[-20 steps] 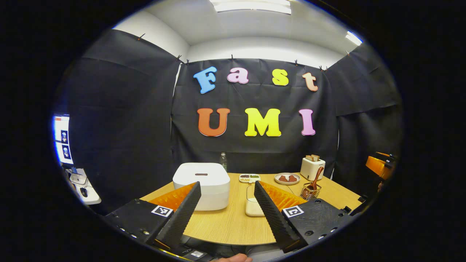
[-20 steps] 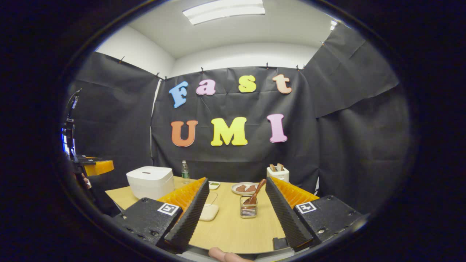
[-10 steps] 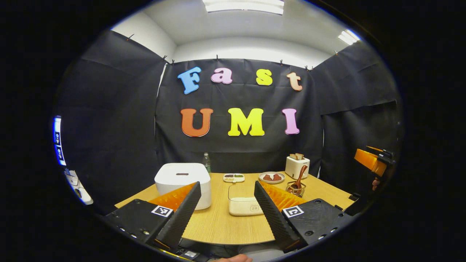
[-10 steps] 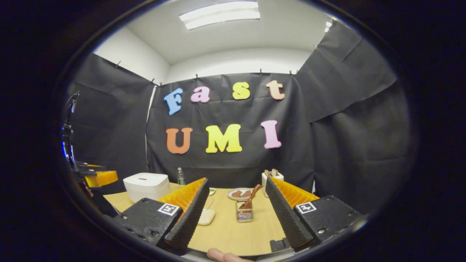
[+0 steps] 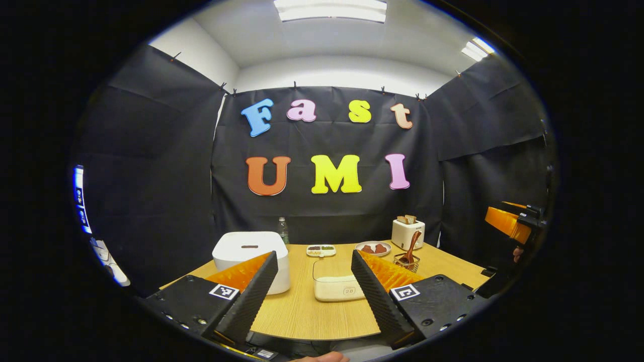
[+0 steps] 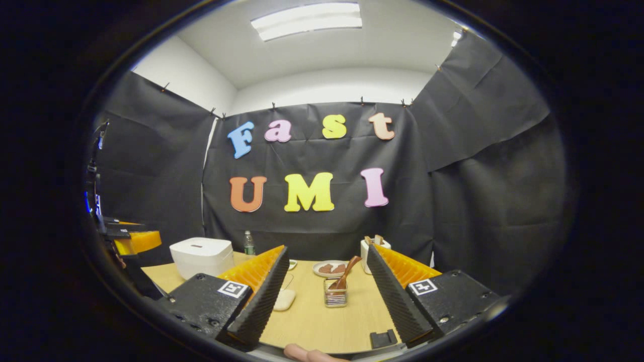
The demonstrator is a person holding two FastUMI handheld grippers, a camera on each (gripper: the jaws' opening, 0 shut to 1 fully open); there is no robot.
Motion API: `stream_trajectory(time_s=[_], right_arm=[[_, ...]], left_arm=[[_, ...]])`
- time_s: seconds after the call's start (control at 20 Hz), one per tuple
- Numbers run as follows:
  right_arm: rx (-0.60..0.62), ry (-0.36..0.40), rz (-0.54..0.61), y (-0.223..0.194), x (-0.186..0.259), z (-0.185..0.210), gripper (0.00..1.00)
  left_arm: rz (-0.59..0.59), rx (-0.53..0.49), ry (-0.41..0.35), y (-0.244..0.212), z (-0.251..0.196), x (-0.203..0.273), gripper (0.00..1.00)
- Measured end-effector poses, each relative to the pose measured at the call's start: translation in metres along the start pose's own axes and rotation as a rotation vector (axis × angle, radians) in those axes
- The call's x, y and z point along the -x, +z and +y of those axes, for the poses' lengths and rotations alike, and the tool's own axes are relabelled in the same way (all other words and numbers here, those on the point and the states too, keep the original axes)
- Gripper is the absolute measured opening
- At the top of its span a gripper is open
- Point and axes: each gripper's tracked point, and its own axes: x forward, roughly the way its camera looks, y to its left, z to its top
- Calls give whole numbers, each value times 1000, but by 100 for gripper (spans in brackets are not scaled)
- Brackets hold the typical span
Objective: Close the left gripper, press the button to open the rice cooker; take a wooden spoon from the chopstick holder with the right hand, scoop a spoonful of rice and pour it into the rice cooker, then put the wooden spoon back into the chopstick holder.
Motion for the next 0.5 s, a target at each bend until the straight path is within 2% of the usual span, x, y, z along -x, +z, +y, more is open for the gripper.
stream_trajectory(time_s=[0.25, 0.3, 0.35, 0.4, 0.5], right_arm=[[12, -17, -17, 3, 1, -9, 100], [14, -23, -17, 3, 1, -12, 92], [13, -30, -19, 2, 1, -16, 92], [10, -37, -18, 2, 1, -20, 100], [1, -43, -10, -3, -1, -24, 100]], left_arm=[[-5, -22, -3, 2, -4, 4, 94], [-7, -21, -5, 1, -5, 2, 94], [-5, -20, -4, -1, -6, 1, 94], [-5, -21, -3, -2, -7, -1, 94], [-1, -26, 1, -3, -7, -3, 94]])
